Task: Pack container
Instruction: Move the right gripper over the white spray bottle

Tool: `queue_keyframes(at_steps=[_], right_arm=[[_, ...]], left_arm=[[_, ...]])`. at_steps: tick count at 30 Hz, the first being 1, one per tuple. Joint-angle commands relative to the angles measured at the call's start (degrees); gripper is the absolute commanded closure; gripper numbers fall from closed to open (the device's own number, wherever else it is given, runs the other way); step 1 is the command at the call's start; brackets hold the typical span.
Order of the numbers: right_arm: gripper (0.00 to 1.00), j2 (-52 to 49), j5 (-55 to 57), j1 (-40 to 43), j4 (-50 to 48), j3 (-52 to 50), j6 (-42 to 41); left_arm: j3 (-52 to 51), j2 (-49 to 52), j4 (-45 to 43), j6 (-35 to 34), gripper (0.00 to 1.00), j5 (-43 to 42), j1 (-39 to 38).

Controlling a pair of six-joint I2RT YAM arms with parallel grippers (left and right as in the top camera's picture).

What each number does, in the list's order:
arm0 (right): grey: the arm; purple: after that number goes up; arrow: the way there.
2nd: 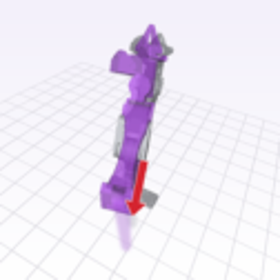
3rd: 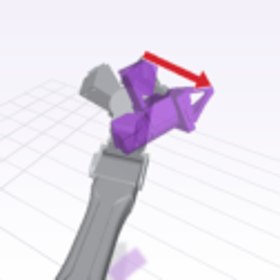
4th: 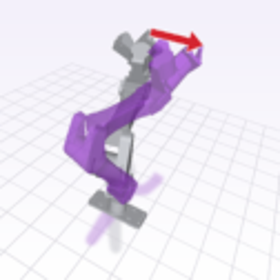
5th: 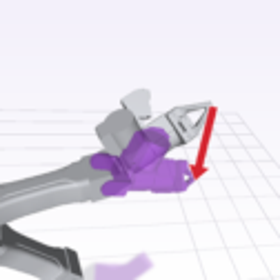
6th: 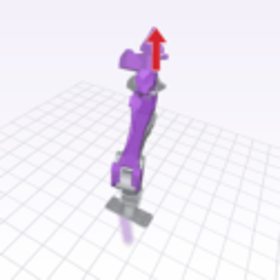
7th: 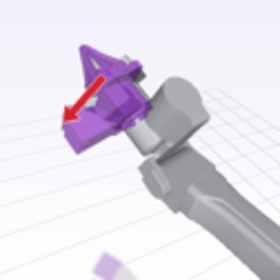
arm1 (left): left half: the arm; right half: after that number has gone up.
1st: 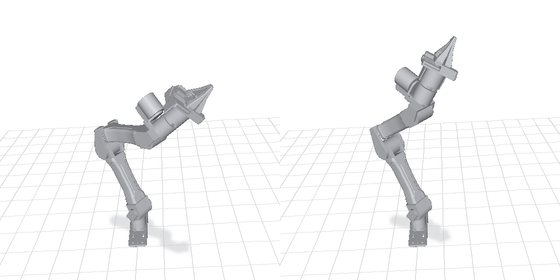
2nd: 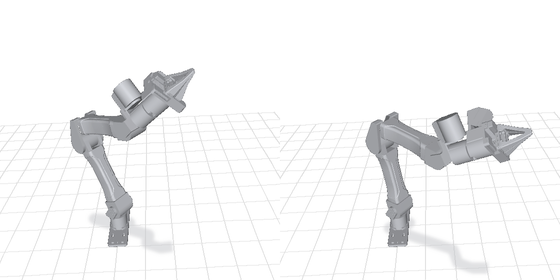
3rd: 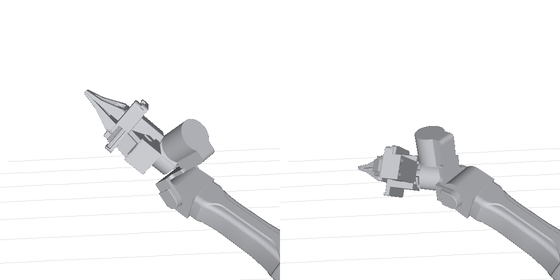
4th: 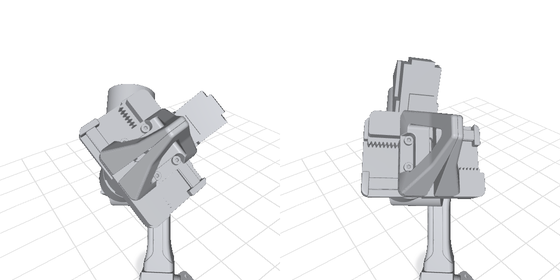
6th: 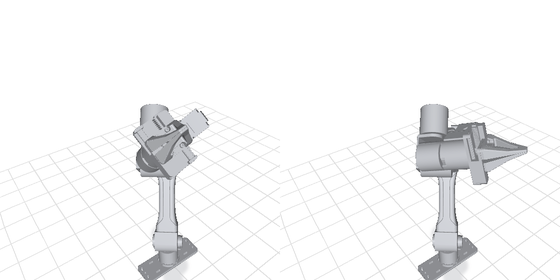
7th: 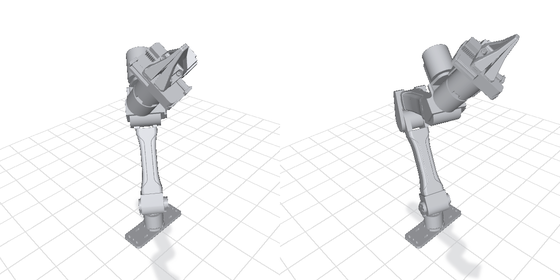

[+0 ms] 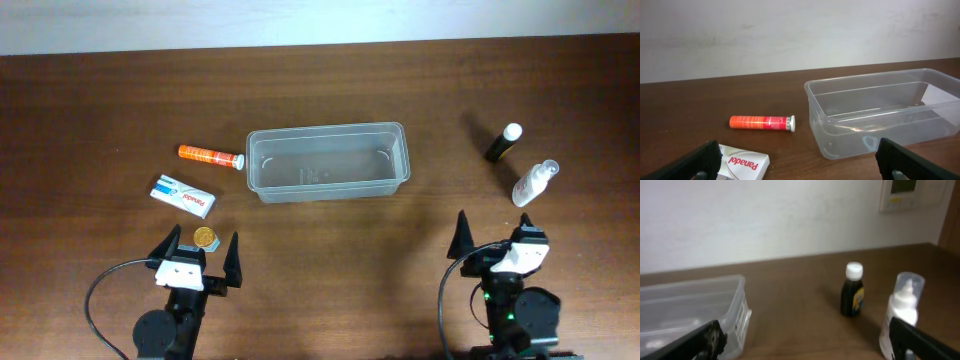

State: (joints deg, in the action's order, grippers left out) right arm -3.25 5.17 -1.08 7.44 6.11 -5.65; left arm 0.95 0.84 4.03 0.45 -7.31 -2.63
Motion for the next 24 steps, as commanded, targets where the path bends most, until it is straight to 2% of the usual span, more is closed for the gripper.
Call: queue_keyframes(at_steps=[1,7,16,20,24], right_arm=[[0.02,-7.1,1.2,1.2,2.5,11.0,-2.2],[0.02,-28.8,-3.0,3.8,13.2,33.1,-2.3],[0.01,-66.7,-9.7,9.7,44.7,75.7,-2.1],[0.02,-78.2,-10.1,9.8,53.3,87.1,-2.1],[0.02,-84.6,-13.1,9.8,53.2,88.8,-2.1]], left_arm=[[-0.4,-0.5,-0.1,1.1,0.01,-0.4,0.3],[-0.4,-0.5,-0.1,1.1,0.01,-0.4,0.3],[-0.4,-0.5,-0.1,1.1,0.01,-0.4,0.3],[-0.4,-0.5,-0.1,1.1,0.01,-0.4,0.3],[-0.4,-0.5,-0.1,1.1,0.01,-0.4,0.3]])
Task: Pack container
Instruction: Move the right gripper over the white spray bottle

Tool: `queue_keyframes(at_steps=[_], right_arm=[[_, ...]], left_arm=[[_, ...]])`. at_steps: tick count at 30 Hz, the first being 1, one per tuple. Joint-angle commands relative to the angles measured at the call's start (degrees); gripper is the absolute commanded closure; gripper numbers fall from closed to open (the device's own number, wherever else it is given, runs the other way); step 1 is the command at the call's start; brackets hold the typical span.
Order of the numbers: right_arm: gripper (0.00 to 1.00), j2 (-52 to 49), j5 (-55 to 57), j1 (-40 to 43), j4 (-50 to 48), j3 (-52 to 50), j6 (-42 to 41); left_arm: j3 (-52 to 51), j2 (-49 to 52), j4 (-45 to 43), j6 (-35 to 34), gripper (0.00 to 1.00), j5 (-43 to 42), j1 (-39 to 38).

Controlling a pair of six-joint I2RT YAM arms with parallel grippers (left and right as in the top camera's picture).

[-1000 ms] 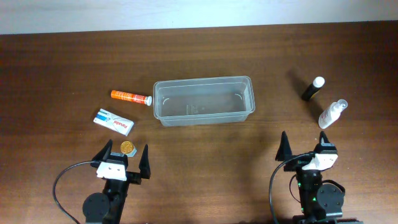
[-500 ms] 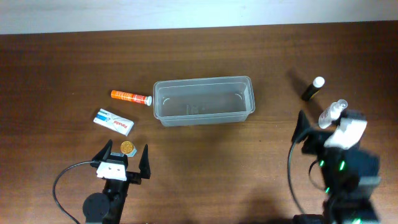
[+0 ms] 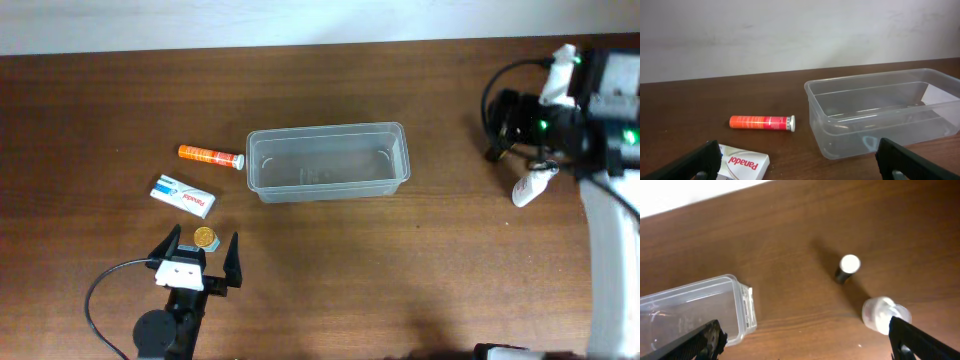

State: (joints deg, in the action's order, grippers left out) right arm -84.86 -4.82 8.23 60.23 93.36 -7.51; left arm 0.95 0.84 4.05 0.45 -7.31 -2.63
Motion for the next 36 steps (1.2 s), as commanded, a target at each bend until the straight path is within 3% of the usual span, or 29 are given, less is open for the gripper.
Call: queue_keyframes(at_steps=[1,6,18,26,33,36], right_arm=[[0.02,-4.1,-3.0,0.5,0.2,1.6,0.1],[0.02,-8.2,-1.3,1.4,0.3,1.6,-0.3],[0.02,-8.6,4.0,13.8,10.0,1.6,-16.9],[0.02,-9.5,4.0,20.9,12.2,-0.1,-17.0],[0.02,-12.9,4.0,22.1,11.7,-0.9,-16.7],[0.02,-14.6,1.3,21.4,9.5,-0.9,-11.1]], left_arm=[[-0.4,-0.5,-0.1,1.1,0.01,-0.4,0.3],[-0.4,-0.5,-0.1,1.1,0.01,-0.4,0.3],[-0.4,-0.5,-0.1,1.1,0.0,-0.4,0.3],[-0.4,-0.5,-0.1,1.1,0.01,-0.4,0.3],[-0.4,-0.5,-0.1,1.1,0.01,-0.4,0.3],[-0.4,-0.5,-0.1,1.1,0.01,-0.4,0.3]])
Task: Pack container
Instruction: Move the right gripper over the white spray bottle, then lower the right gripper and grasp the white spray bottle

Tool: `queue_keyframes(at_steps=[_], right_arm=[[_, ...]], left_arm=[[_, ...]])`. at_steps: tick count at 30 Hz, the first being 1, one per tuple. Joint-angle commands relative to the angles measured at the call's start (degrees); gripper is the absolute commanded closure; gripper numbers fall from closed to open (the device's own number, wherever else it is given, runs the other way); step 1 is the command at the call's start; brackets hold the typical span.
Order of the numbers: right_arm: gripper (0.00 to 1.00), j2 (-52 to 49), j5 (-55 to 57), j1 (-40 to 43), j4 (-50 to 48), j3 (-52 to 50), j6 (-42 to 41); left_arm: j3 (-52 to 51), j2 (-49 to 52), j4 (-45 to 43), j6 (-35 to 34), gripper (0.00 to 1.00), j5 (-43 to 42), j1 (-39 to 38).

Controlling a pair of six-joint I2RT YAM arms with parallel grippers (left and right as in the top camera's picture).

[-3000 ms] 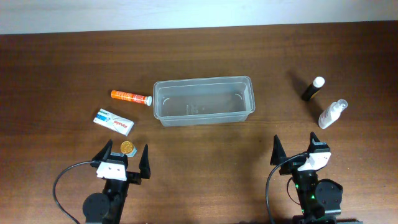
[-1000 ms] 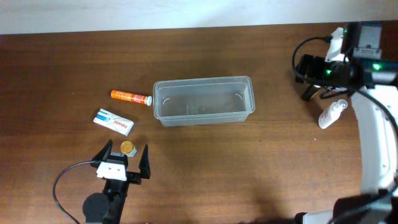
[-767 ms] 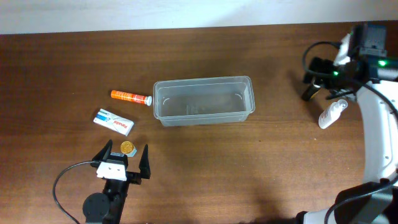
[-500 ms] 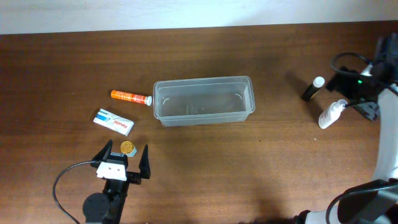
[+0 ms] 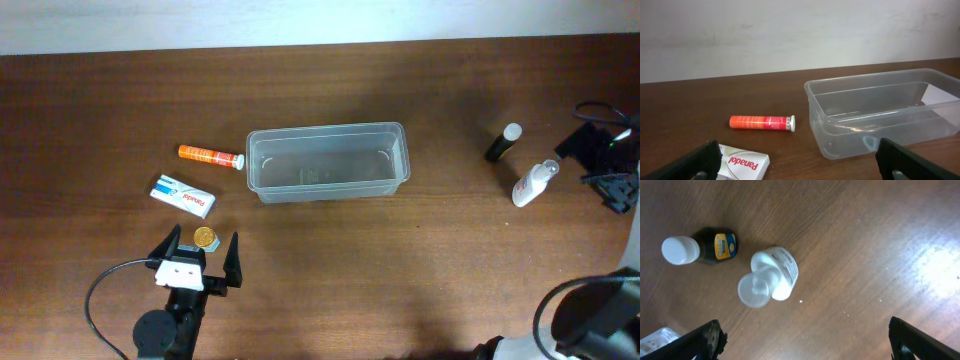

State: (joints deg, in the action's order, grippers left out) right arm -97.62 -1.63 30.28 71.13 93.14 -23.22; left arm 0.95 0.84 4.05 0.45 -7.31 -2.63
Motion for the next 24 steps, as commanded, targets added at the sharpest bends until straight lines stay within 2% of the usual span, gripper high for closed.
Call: queue_keyframes(at_steps=[1,6,24], right_arm=[[0.02,-2.2,-2.3,-0.9,-1.7,-0.7,6.0],[0.02,-4.1,-2.7,-1.5,-2.9,-0.7,12.5],[0.0,-13.6,-4.7,-4.1,-6.2,-1.1,15.1]], left_arm=[[-0.4,-0.5,-0.1,1.1,0.01,-0.4,0.3],[-0.4,-0.5,-0.1,1.1,0.01,-0.4,0.3],[-0.4,-0.5,-0.1,1.1,0.01,-0.4,0.3]])
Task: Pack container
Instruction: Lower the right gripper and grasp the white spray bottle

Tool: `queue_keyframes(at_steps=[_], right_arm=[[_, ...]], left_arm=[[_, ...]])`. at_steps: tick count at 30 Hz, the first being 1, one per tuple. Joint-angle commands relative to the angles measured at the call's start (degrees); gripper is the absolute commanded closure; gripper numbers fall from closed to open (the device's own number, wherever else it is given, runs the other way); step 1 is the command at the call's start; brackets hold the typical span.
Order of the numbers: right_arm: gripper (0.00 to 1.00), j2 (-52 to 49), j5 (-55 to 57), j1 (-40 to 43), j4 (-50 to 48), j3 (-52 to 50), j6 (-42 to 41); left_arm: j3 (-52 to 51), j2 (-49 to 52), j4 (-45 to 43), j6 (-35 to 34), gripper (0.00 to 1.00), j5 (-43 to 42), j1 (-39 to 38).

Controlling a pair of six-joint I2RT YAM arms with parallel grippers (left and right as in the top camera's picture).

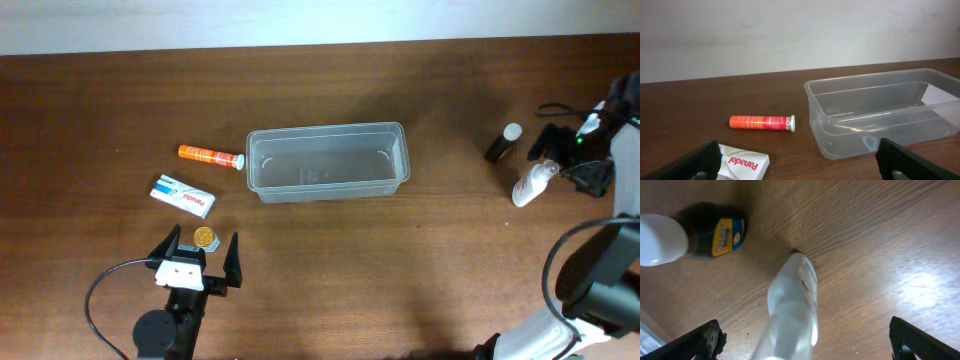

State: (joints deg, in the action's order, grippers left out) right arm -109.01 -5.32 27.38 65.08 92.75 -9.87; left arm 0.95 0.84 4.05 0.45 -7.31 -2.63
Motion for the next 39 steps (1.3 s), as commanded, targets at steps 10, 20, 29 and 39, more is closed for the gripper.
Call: queue_keyframes(at_steps=[10,20,29,39], right_arm=[[0.18,-4.3,-1.6,-2.0,-1.0,-0.7,3.7],[0.45,-4.5,-1.6,-2.0,-2.2,-3.3,4.2],[0.65,-4.6,-1.1,-1.9,-3.4,-5.0,6.7],[0.88,-4.6,2.2,-1.9,-3.9,-5.0,6.7]], left_arm=[[-0.4,-0.5,-0.1,1.1,0.01,-0.4,0.3],[-0.4,-0.5,-0.1,1.1,0.01,-0.4,0.3],[-0.4,-0.5,-0.1,1.1,0.01,-0.4,0.3],[-0.4,-0.5,-0.1,1.1,0.01,-0.4,0.3]])
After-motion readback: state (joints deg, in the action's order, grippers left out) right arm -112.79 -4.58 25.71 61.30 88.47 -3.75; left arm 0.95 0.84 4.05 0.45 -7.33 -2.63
